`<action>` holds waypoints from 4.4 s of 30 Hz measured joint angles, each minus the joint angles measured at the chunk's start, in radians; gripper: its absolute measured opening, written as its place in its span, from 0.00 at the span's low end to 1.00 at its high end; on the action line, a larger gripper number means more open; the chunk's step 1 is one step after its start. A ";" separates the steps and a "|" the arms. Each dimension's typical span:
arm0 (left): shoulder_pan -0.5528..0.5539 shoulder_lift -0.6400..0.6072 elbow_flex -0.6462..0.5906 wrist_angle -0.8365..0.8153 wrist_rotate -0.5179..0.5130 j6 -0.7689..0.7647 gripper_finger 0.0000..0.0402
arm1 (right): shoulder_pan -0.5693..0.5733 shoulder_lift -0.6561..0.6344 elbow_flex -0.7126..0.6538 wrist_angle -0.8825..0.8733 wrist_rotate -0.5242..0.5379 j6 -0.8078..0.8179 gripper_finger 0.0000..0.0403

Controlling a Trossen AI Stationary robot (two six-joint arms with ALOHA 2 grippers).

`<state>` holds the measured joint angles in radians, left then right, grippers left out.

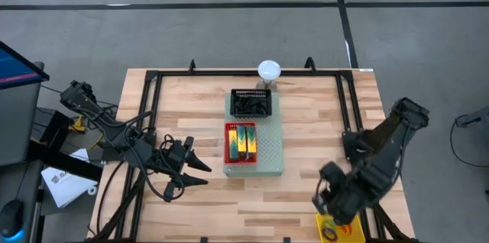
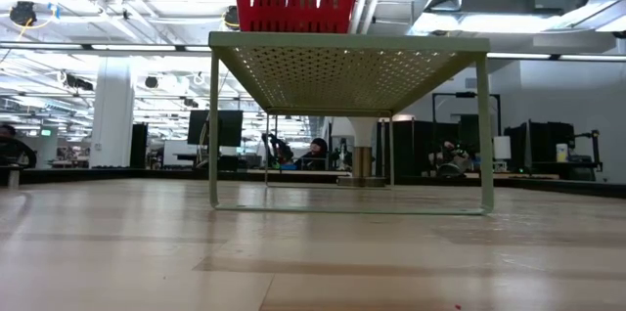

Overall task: Pick & Place Office Desk Supplies
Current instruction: Put the yellow bin on the shelf

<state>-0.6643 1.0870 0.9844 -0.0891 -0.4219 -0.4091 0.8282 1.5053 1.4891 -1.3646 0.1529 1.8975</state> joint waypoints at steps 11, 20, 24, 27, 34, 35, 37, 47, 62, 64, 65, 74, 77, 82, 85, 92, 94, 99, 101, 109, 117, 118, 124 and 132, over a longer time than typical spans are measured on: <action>0.000 0.000 0.000 0.000 0.009 -0.016 0.42 | 0.054 0.133 0.000 0.088 -0.267 -0.556 0.40; -0.006 0.000 0.000 0.002 0.006 -0.070 0.42 | 0.055 0.133 -0.033 0.155 -0.325 -0.866 0.39; -0.006 0.015 0.000 0.015 -0.001 -0.075 0.42 | 0.053 0.134 -0.118 0.216 -0.380 -0.964 0.39; -0.006 0.040 0.000 0.037 -0.002 -0.076 0.42 | 0.047 0.134 -0.192 0.307 -0.389 -1.002 0.39; -0.006 0.110 0.000 0.046 -0.005 -0.127 0.42 | 0.056 0.134 -0.362 0.508 -0.369 -1.003 0.39; -0.006 0.118 0.000 0.045 -0.005 -0.132 0.42 | 0.061 0.134 -0.380 0.503 -0.362 -0.999 0.39; -0.006 0.129 0.000 0.046 0.003 -0.149 0.42 | 0.071 0.130 -0.414 0.508 -0.352 -0.982 0.39; 0.006 0.129 0.000 0.054 0.003 -0.156 0.42 | 0.153 0.102 -0.553 0.647 -0.309 -0.840 0.39; -0.005 0.095 0.000 -0.155 0.010 -0.237 0.42 | 0.039 0.101 -0.577 0.640 -0.270 -0.615 0.01; -0.014 0.059 0.000 -0.301 0.009 -0.300 0.42 | 0.003 0.090 -0.578 0.640 -0.235 -0.569 0.01; -0.021 0.041 0.000 -0.367 0.008 -0.325 0.42 | -0.016 0.082 -0.578 0.639 -0.209 -0.548 0.01; -0.153 -0.198 0.000 -0.581 -0.107 -0.428 0.42 | -0.100 -0.128 -0.579 0.408 -0.062 -0.370 0.01; -0.197 -0.240 0.000 -0.590 -0.156 -0.430 0.42 | -0.115 -0.247 -0.579 0.357 -0.035 -0.316 0.00; -0.237 -0.244 0.000 -0.610 -0.222 -0.388 0.42 | -0.192 -0.416 -0.579 0.378 -0.012 -0.251 0.00; -0.245 -0.224 0.000 -0.640 -0.268 -0.388 0.42 | -0.264 -0.468 -0.579 0.385 -0.009 -0.248 0.00; -0.247 -0.221 -0.105 -0.552 -0.339 -0.404 0.42 | -0.464 -0.506 -0.578 0.550 -0.049 -0.296 0.00; -0.246 -0.228 -0.144 -0.503 -0.343 -0.414 0.42 | -0.515 -0.496 -0.563 0.566 -0.079 -0.321 0.00; -0.246 -0.230 -0.223 -0.391 -0.364 -0.419 0.42 | -0.619 -0.405 -0.465 0.487 -0.152 -0.389 0.00; -0.246 -0.230 -0.247 -0.352 -0.368 -0.420 0.42 | -0.650 -0.355 -0.408 0.466 -0.166 -0.403 0.00; -0.243 -0.230 -0.313 -0.233 -0.383 -0.418 0.42 | -0.734 -0.173 -0.159 0.256 -0.182 -0.422 0.00; -0.243 -0.230 -0.313 -0.205 -0.390 -0.342 0.42 | -0.780 -0.061 -0.007 0.155 -0.182 -0.375 0.00; -0.243 -0.230 -0.313 -0.197 -0.391 -0.330 0.42 | -0.780 -0.049 -0.001 0.162 -0.182 -0.363 0.00; -0.246 -0.230 -0.313 -0.145 -0.390 -0.278 0.42 | -0.776 -0.008 -0.014 0.142 -0.179 -0.344 0.00; -0.246 -0.230 -0.313 -0.134 -0.384 -0.253 0.42 | -0.791 -0.014 -0.054 0.170 -0.178 -0.318 0.00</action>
<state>-0.9108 0.8574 0.6712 -0.2226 -0.8055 -0.6622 0.0374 1.4912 1.4353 -1.1949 -0.0249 1.5795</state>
